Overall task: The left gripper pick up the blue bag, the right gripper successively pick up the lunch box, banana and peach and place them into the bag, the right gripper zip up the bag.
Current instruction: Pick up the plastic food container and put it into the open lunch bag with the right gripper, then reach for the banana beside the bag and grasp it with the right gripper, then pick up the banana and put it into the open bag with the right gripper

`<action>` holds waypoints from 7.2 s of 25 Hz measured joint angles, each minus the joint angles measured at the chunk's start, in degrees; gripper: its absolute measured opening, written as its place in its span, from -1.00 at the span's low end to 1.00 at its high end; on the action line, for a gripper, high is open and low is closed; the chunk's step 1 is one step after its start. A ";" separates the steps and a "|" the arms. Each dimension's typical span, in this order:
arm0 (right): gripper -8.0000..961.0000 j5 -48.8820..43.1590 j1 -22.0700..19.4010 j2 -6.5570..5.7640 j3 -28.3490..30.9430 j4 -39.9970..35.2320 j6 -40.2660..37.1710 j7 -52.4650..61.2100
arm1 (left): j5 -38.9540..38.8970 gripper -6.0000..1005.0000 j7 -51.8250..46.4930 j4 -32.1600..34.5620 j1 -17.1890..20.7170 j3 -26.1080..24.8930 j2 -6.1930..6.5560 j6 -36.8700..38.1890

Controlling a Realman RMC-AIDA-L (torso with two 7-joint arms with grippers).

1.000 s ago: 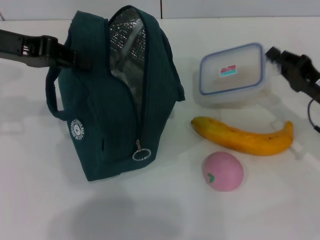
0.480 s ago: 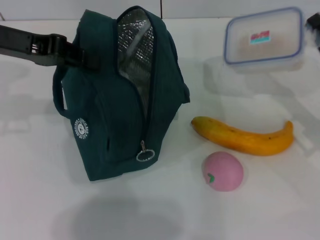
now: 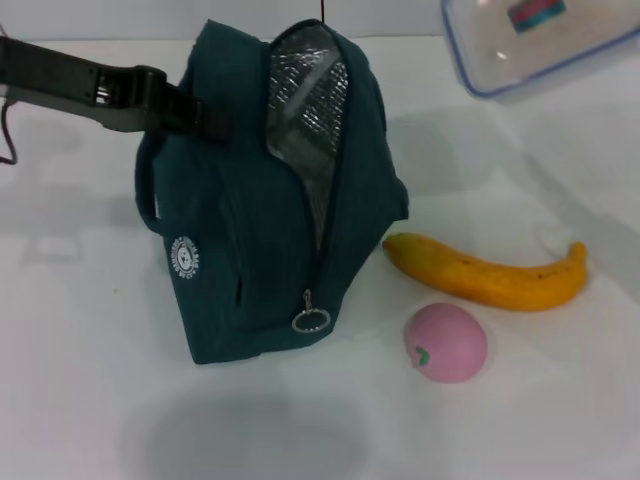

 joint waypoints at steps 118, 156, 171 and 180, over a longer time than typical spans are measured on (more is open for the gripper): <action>0.72 -106.01 11.29 -0.67 -14.03 -56.12 3.49 1.61 | -2.15 -0.90 -0.19 -0.23 0.58 2.44 -1.18 0.01; -0.12 -105.67 10.51 -0.64 -15.15 -50.50 9.22 2.63 | -2.17 -0.90 0.12 -0.23 1.00 2.14 -1.01 -0.07; -0.09 -96.20 7.60 -4.60 25.07 -50.44 -1.57 6.61 | -2.39 -0.90 -0.17 -1.02 1.11 2.12 -1.02 0.62; -0.08 -64.27 5.02 -5.68 27.04 -36.60 -2.30 10.59 | -2.74 -0.90 0.10 -1.63 1.12 2.08 -0.94 0.62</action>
